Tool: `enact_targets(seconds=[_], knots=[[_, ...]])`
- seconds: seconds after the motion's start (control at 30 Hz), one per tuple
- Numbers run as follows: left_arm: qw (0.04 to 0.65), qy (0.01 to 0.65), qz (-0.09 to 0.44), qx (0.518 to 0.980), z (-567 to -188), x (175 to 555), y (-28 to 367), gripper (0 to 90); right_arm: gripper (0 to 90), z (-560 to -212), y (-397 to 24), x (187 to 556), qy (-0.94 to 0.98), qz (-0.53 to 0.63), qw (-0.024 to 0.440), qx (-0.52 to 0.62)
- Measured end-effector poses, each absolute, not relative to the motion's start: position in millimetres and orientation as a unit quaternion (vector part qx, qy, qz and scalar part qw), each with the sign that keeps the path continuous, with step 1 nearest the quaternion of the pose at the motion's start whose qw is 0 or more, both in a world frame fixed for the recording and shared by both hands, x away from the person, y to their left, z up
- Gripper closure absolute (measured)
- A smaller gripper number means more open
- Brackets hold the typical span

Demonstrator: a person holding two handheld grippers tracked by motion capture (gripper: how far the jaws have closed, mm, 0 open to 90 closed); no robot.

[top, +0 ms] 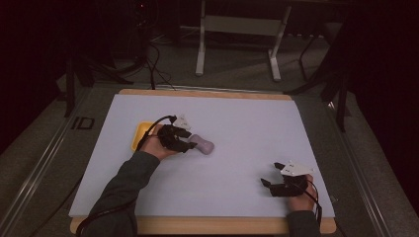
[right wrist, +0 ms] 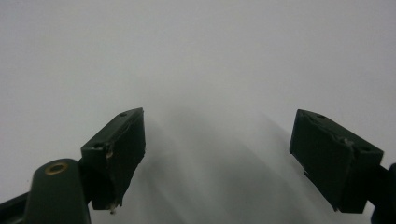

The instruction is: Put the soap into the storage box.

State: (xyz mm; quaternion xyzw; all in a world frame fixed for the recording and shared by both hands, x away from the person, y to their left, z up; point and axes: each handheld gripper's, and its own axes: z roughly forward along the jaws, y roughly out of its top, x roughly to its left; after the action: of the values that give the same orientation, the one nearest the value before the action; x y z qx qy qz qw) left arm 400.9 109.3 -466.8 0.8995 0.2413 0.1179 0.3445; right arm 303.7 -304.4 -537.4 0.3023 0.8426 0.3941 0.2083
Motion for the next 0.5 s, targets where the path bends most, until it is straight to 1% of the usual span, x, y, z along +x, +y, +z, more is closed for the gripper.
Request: enact_targets(seconds=[0.17,0.27,0.37,0.5], knots=[[0.340,0.234,0.110,0.904,-467.3,404.2,102.6,55.1,18.0,-537.4,-304.4,303.9,0.843,0.394,0.208,0.302],[0.332,0.224,0.107,0.910,-469.1,404.5,97.2,59.8,18.0,-537.5,-304.1,304.1,0.844,0.392,0.207,0.301],[0.323,0.214,0.103,0.916,-473.5,404.1,90.9,67.4,18.1,-537.5,-304.0,303.9,0.844,0.392,0.207,0.301],[0.302,0.204,0.105,0.925,-480.4,403.5,83.1,80.7,18.0,-537.6,-303.9,304.1,0.845,0.392,0.207,0.301]])
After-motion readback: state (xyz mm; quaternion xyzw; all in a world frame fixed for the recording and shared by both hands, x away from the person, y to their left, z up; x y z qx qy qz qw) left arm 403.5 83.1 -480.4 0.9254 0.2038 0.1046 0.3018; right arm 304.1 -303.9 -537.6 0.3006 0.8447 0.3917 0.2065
